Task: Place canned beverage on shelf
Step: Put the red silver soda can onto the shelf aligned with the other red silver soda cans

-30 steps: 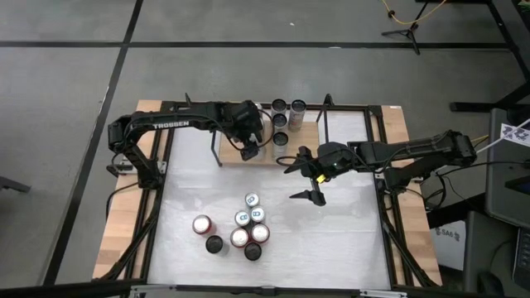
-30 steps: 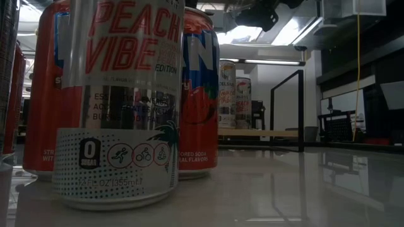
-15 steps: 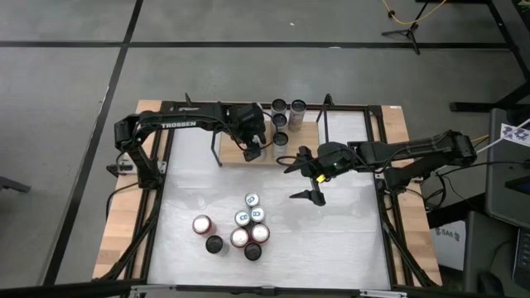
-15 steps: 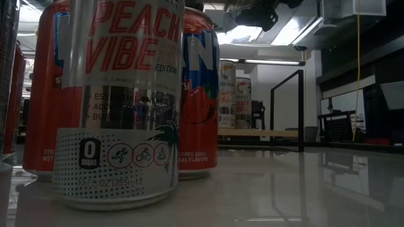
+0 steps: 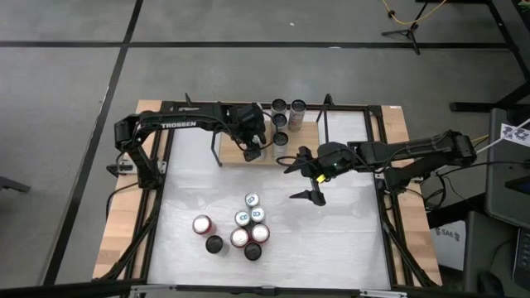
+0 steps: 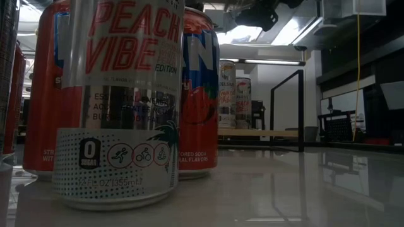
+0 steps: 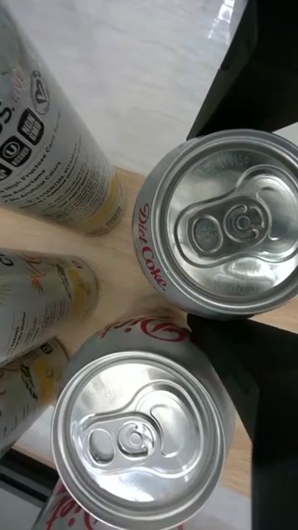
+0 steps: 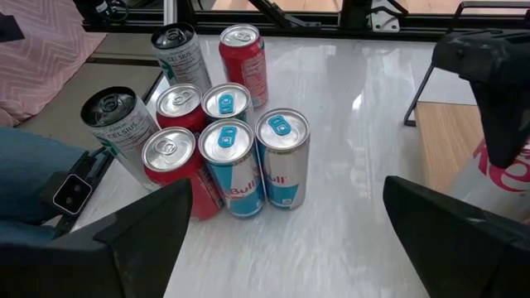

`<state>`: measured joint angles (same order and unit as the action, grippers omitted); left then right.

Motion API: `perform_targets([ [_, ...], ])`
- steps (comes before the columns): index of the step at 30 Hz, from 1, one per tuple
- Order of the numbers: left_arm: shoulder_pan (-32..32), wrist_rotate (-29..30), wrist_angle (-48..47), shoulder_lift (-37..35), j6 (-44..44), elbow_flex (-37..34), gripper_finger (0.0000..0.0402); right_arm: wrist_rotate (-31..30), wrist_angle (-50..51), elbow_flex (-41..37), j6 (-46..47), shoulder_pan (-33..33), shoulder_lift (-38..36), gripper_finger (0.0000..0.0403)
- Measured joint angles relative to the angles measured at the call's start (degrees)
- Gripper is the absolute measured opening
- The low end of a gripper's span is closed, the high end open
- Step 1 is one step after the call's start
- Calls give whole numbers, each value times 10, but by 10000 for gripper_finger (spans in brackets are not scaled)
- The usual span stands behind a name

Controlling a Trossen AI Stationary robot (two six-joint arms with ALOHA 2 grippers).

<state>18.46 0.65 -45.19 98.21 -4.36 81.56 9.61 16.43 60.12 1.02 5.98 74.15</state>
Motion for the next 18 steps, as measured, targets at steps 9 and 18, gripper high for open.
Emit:
perform_targets([
  [9,0,5,-5,2,0,0,332,0,0,0,0,0,0,390],
  [18,0,5,-3,2,0,0,335,0,0,0,0,0,0,390],
])
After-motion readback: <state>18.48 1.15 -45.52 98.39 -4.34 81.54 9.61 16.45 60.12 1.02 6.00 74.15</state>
